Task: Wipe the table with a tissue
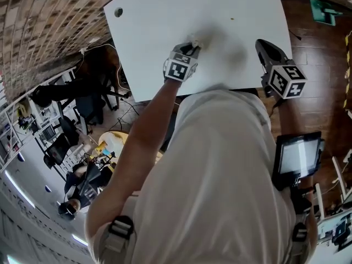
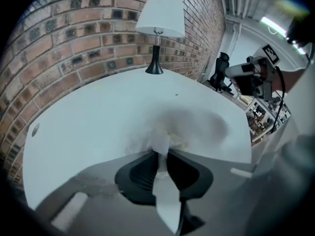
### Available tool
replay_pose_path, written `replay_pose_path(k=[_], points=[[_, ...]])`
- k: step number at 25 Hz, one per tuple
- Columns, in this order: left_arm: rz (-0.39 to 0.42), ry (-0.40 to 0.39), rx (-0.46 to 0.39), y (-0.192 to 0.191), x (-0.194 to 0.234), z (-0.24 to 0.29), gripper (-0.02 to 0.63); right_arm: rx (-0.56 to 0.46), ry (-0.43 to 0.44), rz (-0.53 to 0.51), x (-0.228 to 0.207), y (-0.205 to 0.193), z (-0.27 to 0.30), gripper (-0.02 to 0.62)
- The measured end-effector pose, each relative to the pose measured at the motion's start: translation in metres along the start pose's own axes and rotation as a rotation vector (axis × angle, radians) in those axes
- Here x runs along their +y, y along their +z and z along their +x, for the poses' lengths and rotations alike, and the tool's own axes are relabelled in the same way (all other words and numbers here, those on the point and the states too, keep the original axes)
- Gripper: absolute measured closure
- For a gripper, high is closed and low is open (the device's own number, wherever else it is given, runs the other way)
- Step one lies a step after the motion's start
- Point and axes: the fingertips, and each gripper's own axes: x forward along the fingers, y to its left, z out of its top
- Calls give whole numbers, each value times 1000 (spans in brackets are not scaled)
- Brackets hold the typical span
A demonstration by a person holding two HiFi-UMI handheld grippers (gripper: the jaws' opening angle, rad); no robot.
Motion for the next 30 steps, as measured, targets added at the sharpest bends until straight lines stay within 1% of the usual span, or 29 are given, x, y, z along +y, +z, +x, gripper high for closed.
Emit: replay_pose_path(k=[2, 5, 8, 9, 11, 14, 18, 21, 24, 30], points=[[3, -1, 21, -17, -1, -8, 541, 3, 7, -7, 2, 2, 3, 588], [-31, 44, 25, -40, 12, -23, 541, 7, 20, -16, 8, 4, 7, 588], [-78, 80, -10, -43, 25, -35, 541, 12, 23, -17, 10, 5, 8, 588], [-75, 80, -30, -37, 26, -36, 541, 13, 21, -16, 9, 5, 8, 588], [-43, 62, -67, -19, 23, -34, 541, 13, 14, -14, 7, 4, 7, 588], [22, 10, -116, 16, 11, -24, 541, 11, 0, -10, 6, 3, 9, 588], [103, -33, -144, 56, -6, -5, 540, 0, -18, -7, 1, 4, 4, 588], [148, -51, -139, 82, -17, 11, 541, -11, -37, 4, -9, 5, -5, 588], [187, -64, -122, 99, -22, 29, 540, -21, -59, 20, -18, 4, -12, 588], [271, -57, -61, 114, -20, 52, 540, -34, -90, 47, -28, 2, -20, 588]])
